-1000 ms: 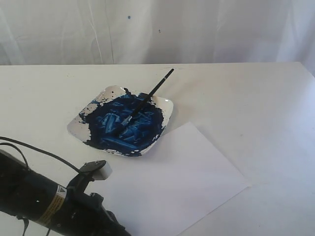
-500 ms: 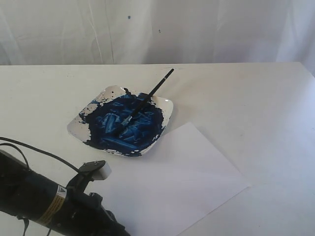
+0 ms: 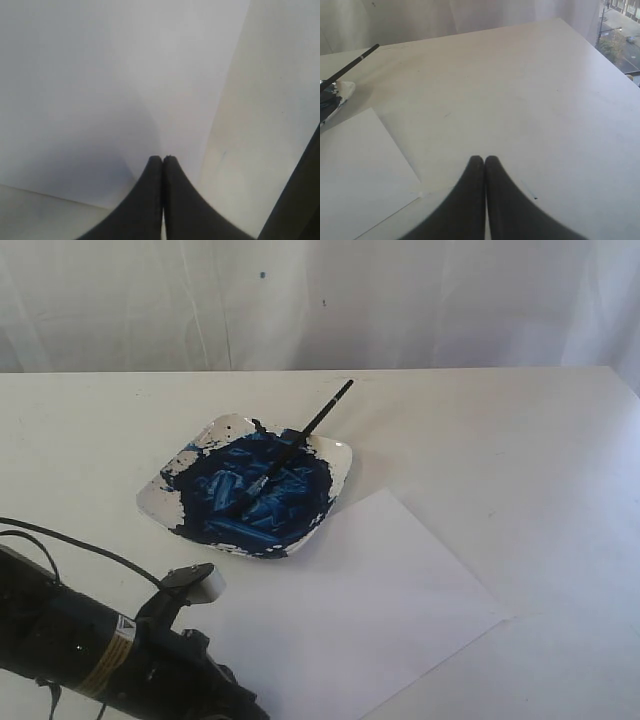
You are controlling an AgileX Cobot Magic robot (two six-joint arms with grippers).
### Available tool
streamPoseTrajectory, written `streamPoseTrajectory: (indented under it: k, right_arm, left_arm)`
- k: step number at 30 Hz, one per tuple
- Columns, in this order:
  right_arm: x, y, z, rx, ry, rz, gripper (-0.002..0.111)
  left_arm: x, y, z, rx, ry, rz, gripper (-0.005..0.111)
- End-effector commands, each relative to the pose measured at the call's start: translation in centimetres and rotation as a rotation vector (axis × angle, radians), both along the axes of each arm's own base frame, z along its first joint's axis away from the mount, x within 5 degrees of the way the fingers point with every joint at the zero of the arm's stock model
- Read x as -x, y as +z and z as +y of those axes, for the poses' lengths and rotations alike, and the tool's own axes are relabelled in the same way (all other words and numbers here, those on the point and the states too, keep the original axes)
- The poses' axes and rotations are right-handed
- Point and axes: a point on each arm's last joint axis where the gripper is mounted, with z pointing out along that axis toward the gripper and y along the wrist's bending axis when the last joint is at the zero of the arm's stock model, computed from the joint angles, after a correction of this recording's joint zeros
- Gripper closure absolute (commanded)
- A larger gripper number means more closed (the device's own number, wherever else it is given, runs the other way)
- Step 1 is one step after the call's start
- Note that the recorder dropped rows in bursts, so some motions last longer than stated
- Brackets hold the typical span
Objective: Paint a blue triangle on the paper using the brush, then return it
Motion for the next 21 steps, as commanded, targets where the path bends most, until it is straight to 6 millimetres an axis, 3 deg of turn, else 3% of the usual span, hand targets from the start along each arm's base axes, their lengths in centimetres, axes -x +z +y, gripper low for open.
streamPoseTrajectory:
  k: [1,8,21]
  right_arm:
    - [0.0,0.1,0.0,-0.002,-0.005,-0.017,0.108]
    - [0.0,0.1,0.0,-0.002,-0.005,-0.017,0.108]
    - [0.0,0.1,0.0,-0.002,-0.005,-0.017,0.108]
  left_arm:
    - [0.2,0.3,0.0,0.021,-0.004,0.005,0.107]
    - [0.8,1.2,-0.6,-0.006,-0.041,-0.091,0.107]
    - [1.3,0.7,-1.0,-0.087,-0.069,-0.149,0.107]
